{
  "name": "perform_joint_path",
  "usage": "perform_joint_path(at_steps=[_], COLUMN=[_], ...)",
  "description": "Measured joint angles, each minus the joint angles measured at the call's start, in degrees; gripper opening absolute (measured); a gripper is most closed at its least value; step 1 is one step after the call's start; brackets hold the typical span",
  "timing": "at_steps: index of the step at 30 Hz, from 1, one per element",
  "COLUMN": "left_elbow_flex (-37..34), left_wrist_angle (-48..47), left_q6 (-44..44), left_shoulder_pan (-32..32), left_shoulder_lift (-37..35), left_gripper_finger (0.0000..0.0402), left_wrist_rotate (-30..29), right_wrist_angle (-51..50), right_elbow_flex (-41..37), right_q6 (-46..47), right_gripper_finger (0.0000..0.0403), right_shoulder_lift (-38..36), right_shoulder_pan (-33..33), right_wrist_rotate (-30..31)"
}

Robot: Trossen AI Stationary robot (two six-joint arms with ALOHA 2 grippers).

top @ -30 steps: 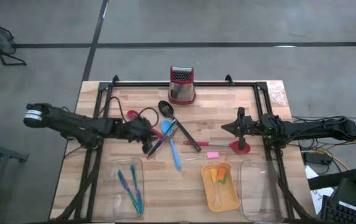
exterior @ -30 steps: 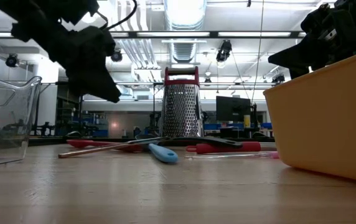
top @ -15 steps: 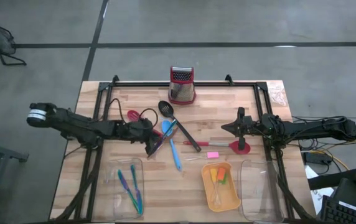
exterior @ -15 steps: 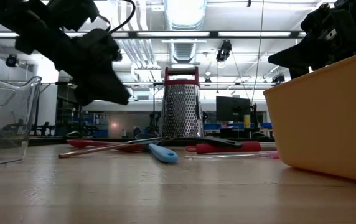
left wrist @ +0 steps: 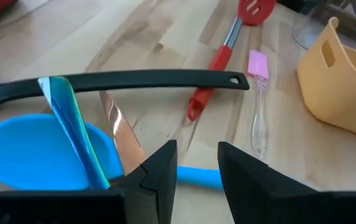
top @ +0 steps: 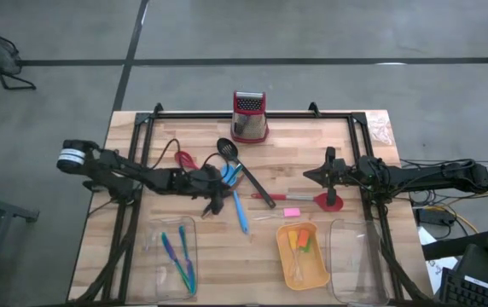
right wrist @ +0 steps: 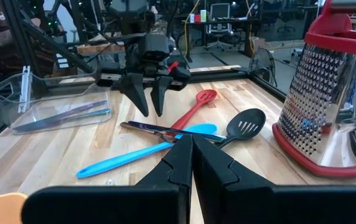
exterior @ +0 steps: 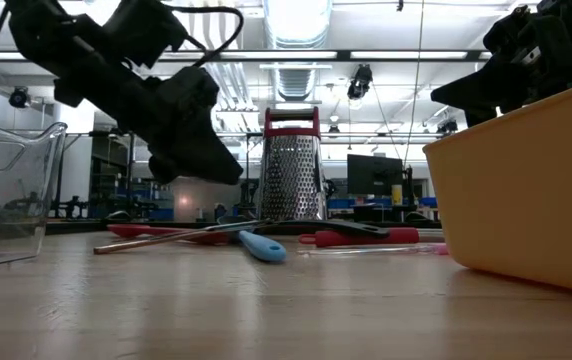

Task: Pick & Place Kitchen Items
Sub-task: Put the iridescent knife into the left transparent bin

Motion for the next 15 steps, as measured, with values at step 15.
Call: perform_joint_path(at_steps=[15], left_elbow_flex=[-0.3], left_wrist_angle=[-5.1], left_q6=[-3.0], left_shoulder_pan=[0.0], left_shoulder_lift=[2.4], left_gripper_finger=[0.0122], left_wrist_rotate=[-3.1], right_wrist_angle=[0.0], right_elbow_flex=[0.0], right_q6=[0.0], right_gripper_finger=[0.0008], right_shoulder_lift=[0.0], right_shoulder_pan=[0.0], right_wrist_rotate=[0.0])
